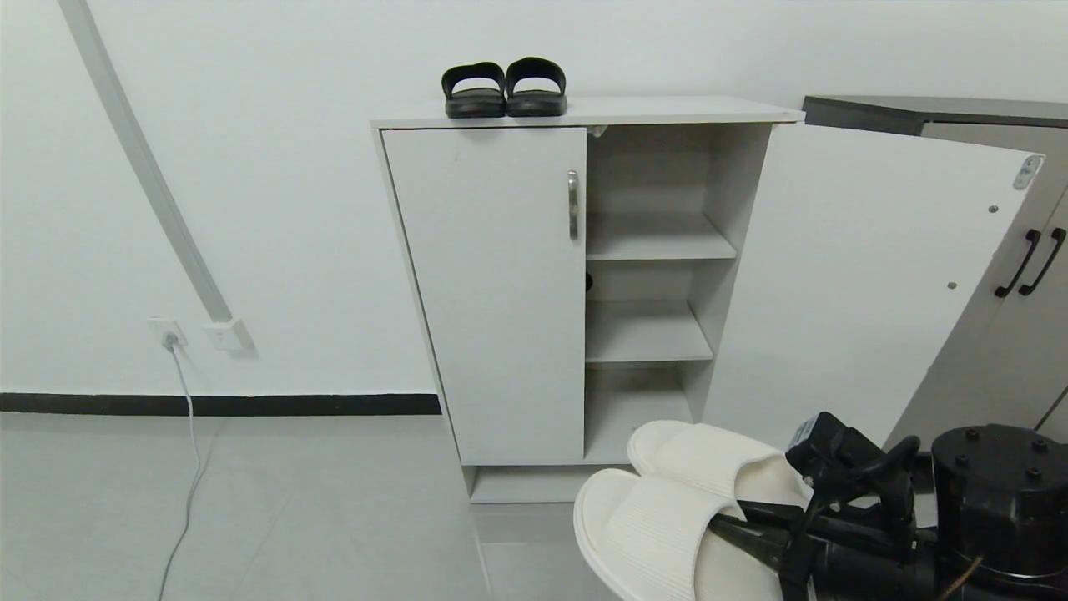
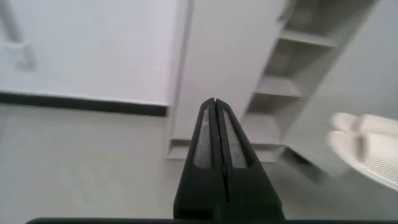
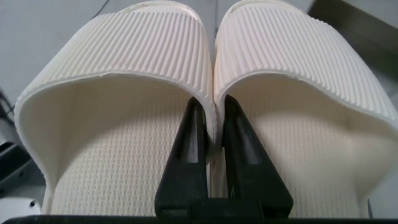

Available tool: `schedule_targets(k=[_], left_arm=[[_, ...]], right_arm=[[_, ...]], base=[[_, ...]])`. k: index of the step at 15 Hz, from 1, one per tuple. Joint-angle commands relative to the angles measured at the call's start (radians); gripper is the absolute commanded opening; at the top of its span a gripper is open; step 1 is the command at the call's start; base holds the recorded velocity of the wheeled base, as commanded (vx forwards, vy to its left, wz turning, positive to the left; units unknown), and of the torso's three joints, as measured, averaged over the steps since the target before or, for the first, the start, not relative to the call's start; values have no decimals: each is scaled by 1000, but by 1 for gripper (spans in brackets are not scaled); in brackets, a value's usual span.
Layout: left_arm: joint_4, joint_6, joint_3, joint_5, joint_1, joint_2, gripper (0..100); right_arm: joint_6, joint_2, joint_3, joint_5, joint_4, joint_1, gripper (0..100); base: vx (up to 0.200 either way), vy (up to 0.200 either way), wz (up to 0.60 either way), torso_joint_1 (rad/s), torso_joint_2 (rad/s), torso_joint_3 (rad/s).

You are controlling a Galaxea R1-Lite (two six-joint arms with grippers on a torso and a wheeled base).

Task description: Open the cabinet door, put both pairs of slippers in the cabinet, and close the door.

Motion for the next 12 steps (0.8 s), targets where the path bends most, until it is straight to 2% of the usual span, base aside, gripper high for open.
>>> schedule_targets(k=[1,2,3,5,7,8,11,12], left_arm=[[-2,7,89,5,139,-79,0],[-10,18,138,5,200,-89,0],[-28,61,202,4,232,-121,0],[-37,79,256,-4,229,-179,0],[-37,101,287,-74,221,-231,0],[-37,101,298,-97,221,-239,0],[-39,133,360,-182,220,-343,0],[-45,134,362,-189,220,-340,0]], right_arm=[[0,7,0,1,-1,0,0],[3,18,-6,-3,-1,0,0],[4,29,-9,-9,-2,0,0],[9,50,-34,-42,-4,0,0],[40,82,-66,-107,-8,7,0],[52,89,-74,-122,-14,10,0],[69,116,-104,-164,-28,16,0],[69,128,-117,-177,-28,17,0]], base=[[0,0,0,0,0,0],[0,0,0,0,0,0],[0,0,0,0,0,0],[0,0,0,0,0,0],[0,0,0,0,0,0],[0,0,0,0,0,0],[0,0,0,0,0,0],[0,0,0,0,0,0]])
